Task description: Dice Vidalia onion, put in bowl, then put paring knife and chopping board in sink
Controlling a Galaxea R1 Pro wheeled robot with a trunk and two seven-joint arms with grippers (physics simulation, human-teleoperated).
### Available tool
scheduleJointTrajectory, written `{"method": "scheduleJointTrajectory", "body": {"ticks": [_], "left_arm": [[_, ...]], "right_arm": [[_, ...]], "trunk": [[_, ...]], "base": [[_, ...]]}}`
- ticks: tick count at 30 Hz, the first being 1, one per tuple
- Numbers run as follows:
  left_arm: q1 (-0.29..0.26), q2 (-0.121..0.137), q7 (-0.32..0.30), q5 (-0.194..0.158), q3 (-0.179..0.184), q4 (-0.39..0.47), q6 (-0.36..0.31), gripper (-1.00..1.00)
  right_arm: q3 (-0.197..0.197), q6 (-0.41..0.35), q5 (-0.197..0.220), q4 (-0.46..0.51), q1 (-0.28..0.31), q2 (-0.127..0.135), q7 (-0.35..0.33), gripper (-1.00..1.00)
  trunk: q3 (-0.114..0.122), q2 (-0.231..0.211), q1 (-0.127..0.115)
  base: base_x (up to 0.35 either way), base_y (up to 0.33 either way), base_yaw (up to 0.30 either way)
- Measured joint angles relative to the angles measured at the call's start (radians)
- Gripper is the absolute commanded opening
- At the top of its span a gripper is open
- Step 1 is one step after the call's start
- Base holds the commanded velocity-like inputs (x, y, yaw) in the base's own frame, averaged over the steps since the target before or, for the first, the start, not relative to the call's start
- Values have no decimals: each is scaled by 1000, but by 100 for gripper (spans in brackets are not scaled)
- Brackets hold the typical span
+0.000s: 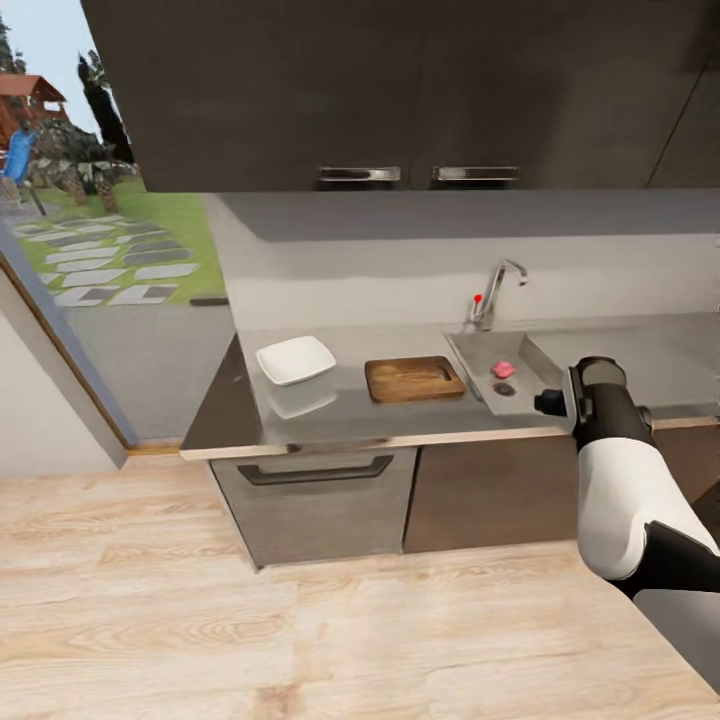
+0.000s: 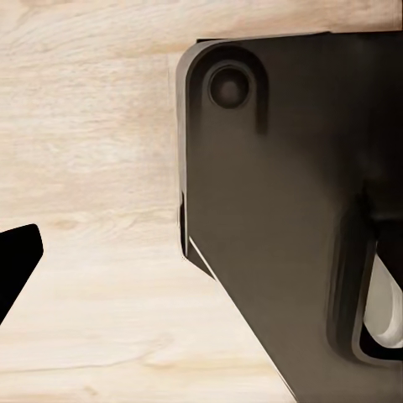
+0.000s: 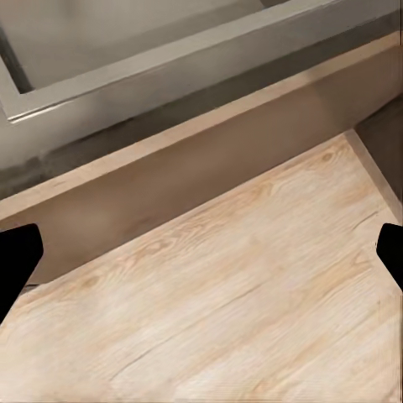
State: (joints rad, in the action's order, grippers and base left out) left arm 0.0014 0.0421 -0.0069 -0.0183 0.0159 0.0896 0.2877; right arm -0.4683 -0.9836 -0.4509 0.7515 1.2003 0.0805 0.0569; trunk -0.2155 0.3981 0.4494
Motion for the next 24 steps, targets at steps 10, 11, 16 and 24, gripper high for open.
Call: {"method": "scheduleJointTrajectory", "body": {"ticks": [10, 11, 16, 24], "left_arm": [[0, -1, 0, 0, 2, 0, 0, 100], [0, -1, 0, -1, 2, 0, 0, 100], [0, -5, 1, -1, 2, -1, 0, 100], [0, -13, 3, -1, 1, -2, 0, 100]], "right_arm": [[-1, 3, 1, -59, 0, 2, -2, 100], [-1, 3, 0, -65, 0, 3, -2, 100], [-1, 4, -1, -114, 0, 6, -4, 100], [-1, 4, -1, -131, 0, 5, -5, 100]], "trunk": [[0, 0, 0], [0, 0, 0], [0, 0, 0], [0, 0, 1]], "base": [[-17, -309, 0], [-69, -310, 0], [-164, -277, 0], [-268, -204, 0]]}}
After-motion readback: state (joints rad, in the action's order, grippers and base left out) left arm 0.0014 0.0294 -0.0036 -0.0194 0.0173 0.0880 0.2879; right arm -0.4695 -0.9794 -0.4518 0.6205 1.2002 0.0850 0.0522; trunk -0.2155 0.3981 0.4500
